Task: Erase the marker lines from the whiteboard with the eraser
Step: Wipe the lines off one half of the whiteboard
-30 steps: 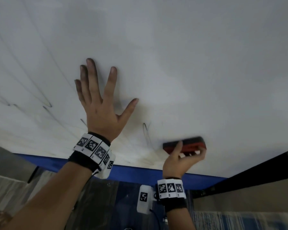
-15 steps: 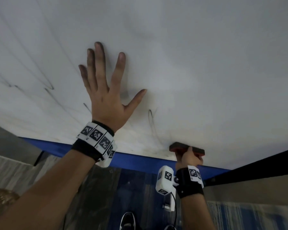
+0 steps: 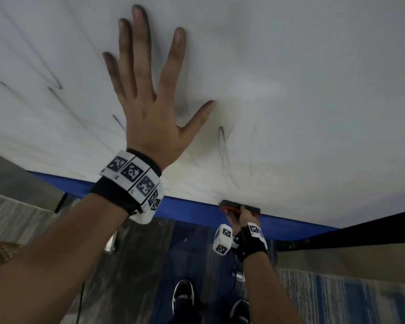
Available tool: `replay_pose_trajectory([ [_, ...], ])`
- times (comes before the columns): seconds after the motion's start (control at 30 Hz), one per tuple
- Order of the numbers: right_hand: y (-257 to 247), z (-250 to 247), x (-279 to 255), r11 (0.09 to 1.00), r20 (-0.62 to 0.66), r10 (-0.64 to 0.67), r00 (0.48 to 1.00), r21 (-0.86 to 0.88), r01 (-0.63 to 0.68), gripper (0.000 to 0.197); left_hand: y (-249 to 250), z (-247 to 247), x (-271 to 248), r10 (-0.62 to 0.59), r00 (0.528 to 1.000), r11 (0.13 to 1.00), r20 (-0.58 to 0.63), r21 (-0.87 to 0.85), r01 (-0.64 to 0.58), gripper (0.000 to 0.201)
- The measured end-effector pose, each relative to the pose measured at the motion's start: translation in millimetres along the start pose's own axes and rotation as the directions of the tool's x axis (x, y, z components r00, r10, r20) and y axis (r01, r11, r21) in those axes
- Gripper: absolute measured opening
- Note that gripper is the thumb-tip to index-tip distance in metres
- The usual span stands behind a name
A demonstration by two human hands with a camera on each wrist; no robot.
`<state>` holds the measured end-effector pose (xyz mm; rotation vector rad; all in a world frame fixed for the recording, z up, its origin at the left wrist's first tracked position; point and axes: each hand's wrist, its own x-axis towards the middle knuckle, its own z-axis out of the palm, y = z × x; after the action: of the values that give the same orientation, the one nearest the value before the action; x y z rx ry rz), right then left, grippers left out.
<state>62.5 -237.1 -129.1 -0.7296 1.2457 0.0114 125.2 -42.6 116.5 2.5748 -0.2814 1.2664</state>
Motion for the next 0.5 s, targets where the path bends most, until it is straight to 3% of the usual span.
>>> replay_pose_trajectory([
  [0.1,-2.4,-1.9,-5.6,0.997,0.055,0.034,0.998,-0.069,-0.03,0.032,0.8,-3.5,-2.6,0.017,1.0,1.0,0.009,0.003,-0.017,0.083],
  [0.13,-7.9,1.0,-16.4,1.0,0.079,0.003,0.997,-0.003,-0.003,0.036,-0.1,-4.2,-3.4,0.02,1.0,1.0,0.018,0.013,-0.021,0.082],
  [0.2,-20.3,12.2,-49.5,0.982,0.134,-0.139,0.981,0.144,0.119,0.047,-2.2,-6.2,-4.1,0.026,0.999,0.999,0.034,0.024,-0.027,0.082],
  [0.27,-29.1,25.7,-88.0,0.945,0.246,-0.284,0.927,0.233,0.228,0.044,-3.4,-9.7,-4.9,0.034,0.998,0.999,0.058,0.007,-0.035,0.08],
  [0.33,-32.2,38.3,-107.6,0.93,0.299,-0.33,0.896,0.268,0.253,0.043,-4.7,-12.7,-4.8,0.043,0.995,0.999,0.086,0.007,-0.043,0.079],
  [0.4,-23.3,41.8,-92.2,0.947,0.258,-0.246,0.934,0.269,0.175,0.043,-5.7,-16.0,-5.6,0.049,0.993,0.999,0.111,0.007,-0.05,0.078],
  [0.47,-6.0,40.0,-68.6,0.974,0.228,-0.036,0.973,0.225,-0.016,0.041,-6.7,-19.1,-4.2,0.051,0.991,0.998,0.128,0.018,-0.054,0.077],
  [0.5,4.0,38.9,-58.8,0.969,0.248,0.088,0.965,0.204,-0.141,0.03,-7.0,-20.7,-4.6,0.051,0.99,0.998,0.133,0.015,-0.053,0.076],
])
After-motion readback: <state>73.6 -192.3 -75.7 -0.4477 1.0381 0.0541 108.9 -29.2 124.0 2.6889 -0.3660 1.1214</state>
